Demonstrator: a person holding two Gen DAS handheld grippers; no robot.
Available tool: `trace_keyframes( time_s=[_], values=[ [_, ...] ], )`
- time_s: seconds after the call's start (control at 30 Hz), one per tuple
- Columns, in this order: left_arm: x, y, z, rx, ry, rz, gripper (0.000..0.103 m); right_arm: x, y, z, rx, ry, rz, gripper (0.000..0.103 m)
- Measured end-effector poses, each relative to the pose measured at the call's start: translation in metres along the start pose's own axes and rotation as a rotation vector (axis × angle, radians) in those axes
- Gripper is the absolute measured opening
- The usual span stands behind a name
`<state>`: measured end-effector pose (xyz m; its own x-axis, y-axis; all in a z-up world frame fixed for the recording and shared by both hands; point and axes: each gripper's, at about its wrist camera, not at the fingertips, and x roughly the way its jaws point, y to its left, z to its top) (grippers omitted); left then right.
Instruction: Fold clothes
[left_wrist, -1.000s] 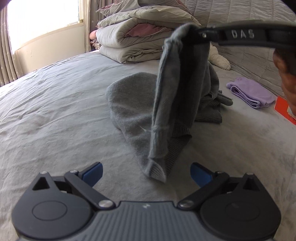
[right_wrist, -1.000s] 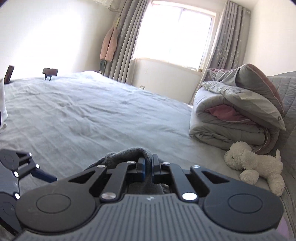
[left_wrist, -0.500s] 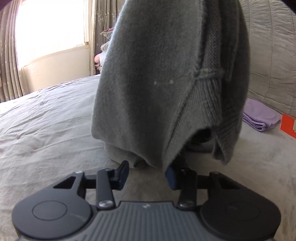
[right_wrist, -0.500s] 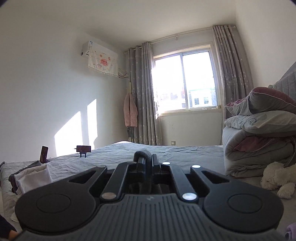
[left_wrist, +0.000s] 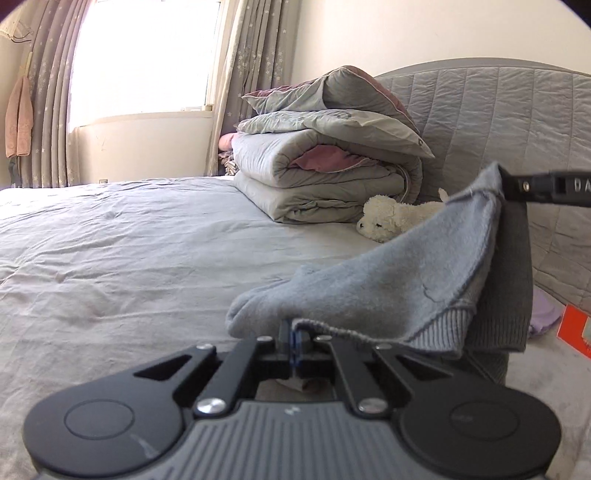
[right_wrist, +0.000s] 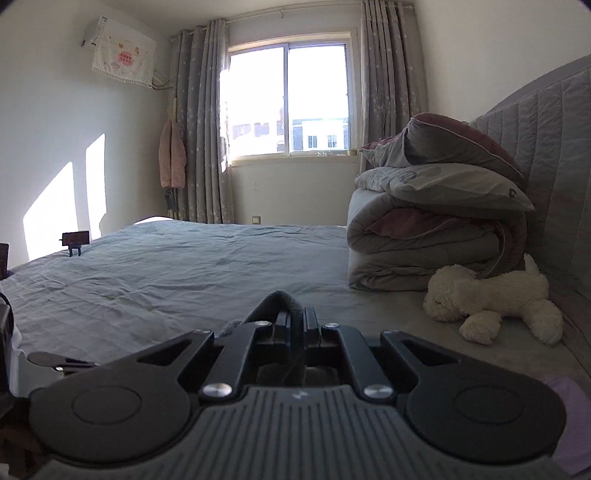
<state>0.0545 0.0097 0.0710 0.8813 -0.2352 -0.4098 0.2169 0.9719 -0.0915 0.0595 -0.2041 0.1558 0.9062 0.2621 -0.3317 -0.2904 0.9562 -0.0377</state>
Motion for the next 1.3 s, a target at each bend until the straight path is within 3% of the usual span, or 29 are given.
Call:
trace_keyframes(
  time_s=[0.13,0.23,0.37,0.5,0.63,0.73,0.8,0.83,0.9,0.93,1.13,1.23,1.3],
  values=[
    [0.008,0.002,-0.003,0.006,0.045,-0.001,0.001,0.043,0.005,-0.034,-0.143,0.267,-0.193,0.006],
    [0.011,-0.002,-0.007,0.027,0.070,-0.001,0.001,0.052,0.016,-0.056,-0.256,0.350,-0.168,0.019],
    [0.010,0.002,-0.010,0.006,0.088,-0.003,0.001,0.038,0.036,-0.069,-0.429,0.298,-0.079,0.066],
    [0.011,0.005,-0.011,-0.009,0.101,-0.003,0.001,0.015,0.064,-0.074,-0.627,0.179,0.054,0.080],
    [0.012,0.004,-0.011,-0.003,0.107,-0.004,0.001,0.017,0.084,-0.088,-0.793,0.148,0.061,0.084],
    [0.012,0.004,-0.011,-0.008,0.111,-0.006,0.001,0.030,0.093,-0.099,-0.891,0.202,0.049,0.082],
    [0.012,0.005,-0.010,-0.014,0.113,-0.009,0.001,0.037,0.094,-0.098,-0.894,0.222,0.025,0.071],
    [0.011,0.005,-0.010,-0.016,0.113,-0.011,0.001,0.039,0.094,-0.095,-0.878,0.227,0.017,0.061],
    [0.011,0.006,-0.009,-0.021,0.113,-0.010,0.001,0.041,0.091,-0.082,-0.806,0.218,0.002,0.031],
    [0.011,0.006,-0.009,-0.023,0.115,-0.008,0.001,0.039,0.090,-0.075,-0.764,0.196,-0.011,0.005],
    [0.008,0.013,-0.003,-0.048,0.105,-0.025,0.002,-0.004,0.087,-0.024,-0.543,-0.064,-0.053,0.006],
    [0.005,0.005,-0.003,-0.018,0.087,-0.058,0.002,-0.026,0.090,-0.012,-0.503,-0.176,-0.060,0.006],
    [0.004,0.000,-0.004,0.003,0.086,-0.083,0.009,-0.033,0.092,-0.007,-0.498,-0.228,-0.060,0.006]
  ],
)
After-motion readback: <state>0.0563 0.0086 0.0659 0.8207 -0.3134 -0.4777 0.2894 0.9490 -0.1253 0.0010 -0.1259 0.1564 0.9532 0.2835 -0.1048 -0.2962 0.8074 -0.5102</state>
